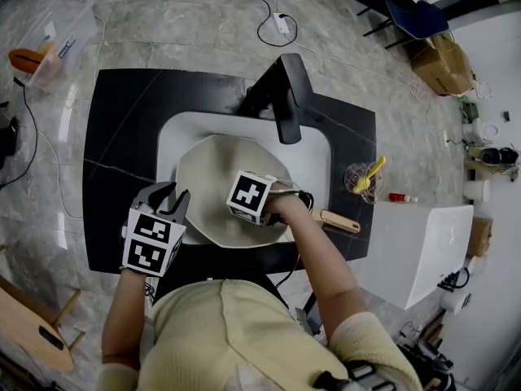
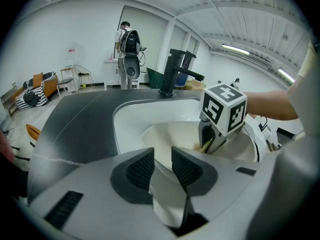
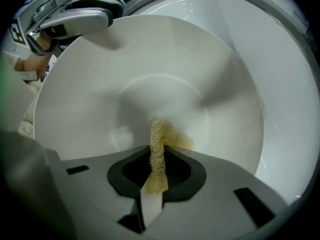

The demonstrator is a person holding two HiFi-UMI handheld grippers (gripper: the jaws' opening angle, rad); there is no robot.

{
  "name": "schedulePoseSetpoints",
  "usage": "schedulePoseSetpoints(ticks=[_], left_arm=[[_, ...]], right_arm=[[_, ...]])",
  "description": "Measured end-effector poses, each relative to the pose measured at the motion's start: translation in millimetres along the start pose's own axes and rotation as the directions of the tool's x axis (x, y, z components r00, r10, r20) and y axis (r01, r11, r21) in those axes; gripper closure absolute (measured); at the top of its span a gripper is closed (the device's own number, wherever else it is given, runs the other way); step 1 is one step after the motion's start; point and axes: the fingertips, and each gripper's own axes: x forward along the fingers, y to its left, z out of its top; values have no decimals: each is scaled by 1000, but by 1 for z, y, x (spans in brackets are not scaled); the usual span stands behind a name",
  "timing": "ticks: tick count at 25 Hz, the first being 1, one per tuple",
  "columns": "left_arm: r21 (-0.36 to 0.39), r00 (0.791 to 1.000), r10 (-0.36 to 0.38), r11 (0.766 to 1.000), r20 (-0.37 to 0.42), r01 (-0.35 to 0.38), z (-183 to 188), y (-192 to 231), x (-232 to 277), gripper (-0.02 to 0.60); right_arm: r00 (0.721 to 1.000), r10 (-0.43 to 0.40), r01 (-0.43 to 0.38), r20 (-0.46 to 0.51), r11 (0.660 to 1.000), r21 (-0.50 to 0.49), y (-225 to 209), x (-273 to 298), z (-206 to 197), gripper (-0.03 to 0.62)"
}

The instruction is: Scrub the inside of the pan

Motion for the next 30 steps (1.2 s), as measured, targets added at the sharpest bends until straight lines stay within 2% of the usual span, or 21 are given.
schedulePoseSetpoints(ticks=[7, 13, 24, 30], left_arm=[[-1, 1000, 0, 1000, 0, 0, 0, 0, 1, 471], [3, 1000, 3, 1000, 4, -3, 0, 0, 0, 471], [2, 1000, 2, 1000, 3, -2, -1, 0, 1, 471], [1, 1000, 2, 1000, 0, -2, -1, 0, 1, 471]], right_arm=[[999, 43, -44, -14, 996, -72, 21, -2, 1, 531], [998, 56, -53, 18, 992, -112, 30, -3, 13, 531], [990, 61, -53, 126, 996, -72, 22, -2, 37, 531], [985, 15, -4, 173, 998, -60, 13, -2, 48, 531]])
